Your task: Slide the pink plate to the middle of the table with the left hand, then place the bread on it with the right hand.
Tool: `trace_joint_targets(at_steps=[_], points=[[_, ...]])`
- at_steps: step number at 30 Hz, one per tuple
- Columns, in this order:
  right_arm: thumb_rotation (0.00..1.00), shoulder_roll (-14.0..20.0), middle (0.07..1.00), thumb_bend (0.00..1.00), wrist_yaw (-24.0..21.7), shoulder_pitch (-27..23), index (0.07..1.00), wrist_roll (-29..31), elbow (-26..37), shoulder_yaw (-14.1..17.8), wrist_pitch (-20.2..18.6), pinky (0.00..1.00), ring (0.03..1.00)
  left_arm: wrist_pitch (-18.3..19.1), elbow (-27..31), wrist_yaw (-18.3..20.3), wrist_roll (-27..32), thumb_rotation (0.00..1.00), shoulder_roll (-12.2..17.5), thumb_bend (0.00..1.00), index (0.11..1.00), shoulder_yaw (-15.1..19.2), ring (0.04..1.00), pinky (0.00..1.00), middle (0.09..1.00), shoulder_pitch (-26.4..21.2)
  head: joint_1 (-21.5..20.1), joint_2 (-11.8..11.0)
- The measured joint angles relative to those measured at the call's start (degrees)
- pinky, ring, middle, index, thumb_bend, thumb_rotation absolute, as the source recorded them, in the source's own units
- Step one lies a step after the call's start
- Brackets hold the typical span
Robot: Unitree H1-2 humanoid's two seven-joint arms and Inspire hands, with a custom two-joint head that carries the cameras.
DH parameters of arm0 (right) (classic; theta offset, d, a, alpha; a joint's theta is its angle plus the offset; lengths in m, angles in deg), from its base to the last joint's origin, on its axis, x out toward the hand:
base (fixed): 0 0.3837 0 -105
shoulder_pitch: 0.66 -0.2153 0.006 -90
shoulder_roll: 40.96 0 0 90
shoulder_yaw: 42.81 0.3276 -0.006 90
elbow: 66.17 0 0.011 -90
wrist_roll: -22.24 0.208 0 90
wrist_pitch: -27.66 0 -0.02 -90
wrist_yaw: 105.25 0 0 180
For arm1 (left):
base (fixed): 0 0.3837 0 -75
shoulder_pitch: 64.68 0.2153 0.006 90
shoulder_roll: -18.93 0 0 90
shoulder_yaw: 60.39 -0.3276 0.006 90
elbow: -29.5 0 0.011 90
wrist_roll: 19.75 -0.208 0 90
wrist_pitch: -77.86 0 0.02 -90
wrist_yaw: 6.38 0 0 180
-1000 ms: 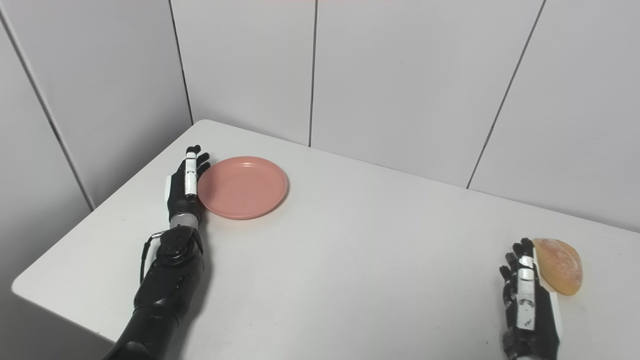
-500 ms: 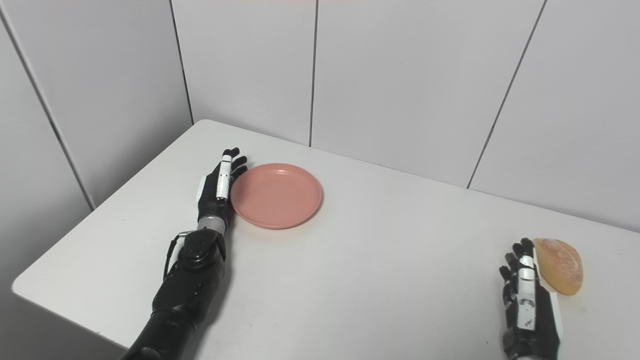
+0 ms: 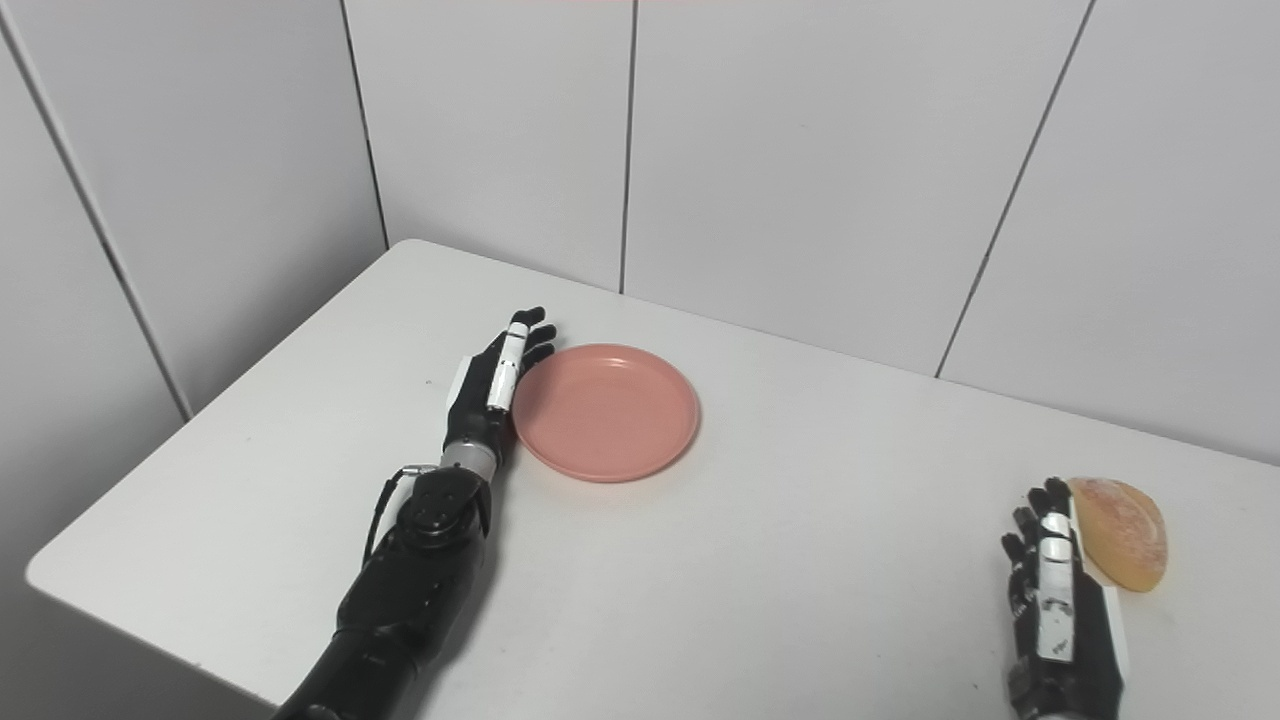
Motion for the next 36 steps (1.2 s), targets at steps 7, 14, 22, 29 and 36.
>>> trace_joint_targets(at_steps=[7,14,22,29,36], points=[[0.92,-0.03,1.0,0.61,0.02,-0.29,1.0,0.24,-1.27,0.07,0.03,1.0,1.0,0.04,-0.04,0.89,-0.82,1.0,-0.33,0.45,0.844,-1.92,0.877,0.87,0.86,-0.01,-2.55,0.71],[0.94,-0.23,1.0,0.64,0.32,-0.64,1.0,-0.79,-1.67,-0.22,0.04,1.0,0.997,0.0,-0.37,1.07,-3.12,1.0,-1.22,0.43,0.838,-3.55,0.867,0.87,0.851,-0.12,-5.18,1.5],[0.91,-1.81,0.994,0.73,2.17,-0.71,1.0,-2.4,-1.53,-0.64,0.03,1.0,0.991,1.37,0.74,4.63,-1.61,1.0,-1.97,0.41,0.845,-4.51,0.875,0.86,0.863,0.01,-8.53,2.73],[0.87,-3.27,0.991,0.7,3.73,-0.76,1.0,-3.5,-1.42,-0.81,0.03,1.0,0.967,2.51,2.81,6.69,-1.02,1.0,-2.88,0.39,0.855,-5.29,0.871,0.9,0.862,0.88,-12.4,3.61],[0.86,-4.61,0.991,0.67,4.44,-0.76,1.0,-4.38,-1.27,-1.25,0.03,1.0,0.97,4.09,5.14,8.29,-0.45,1.0,-3.66,0.4,0.866,-5.7,0.878,0.9,0.87,2.2,-18.37,4.84]])
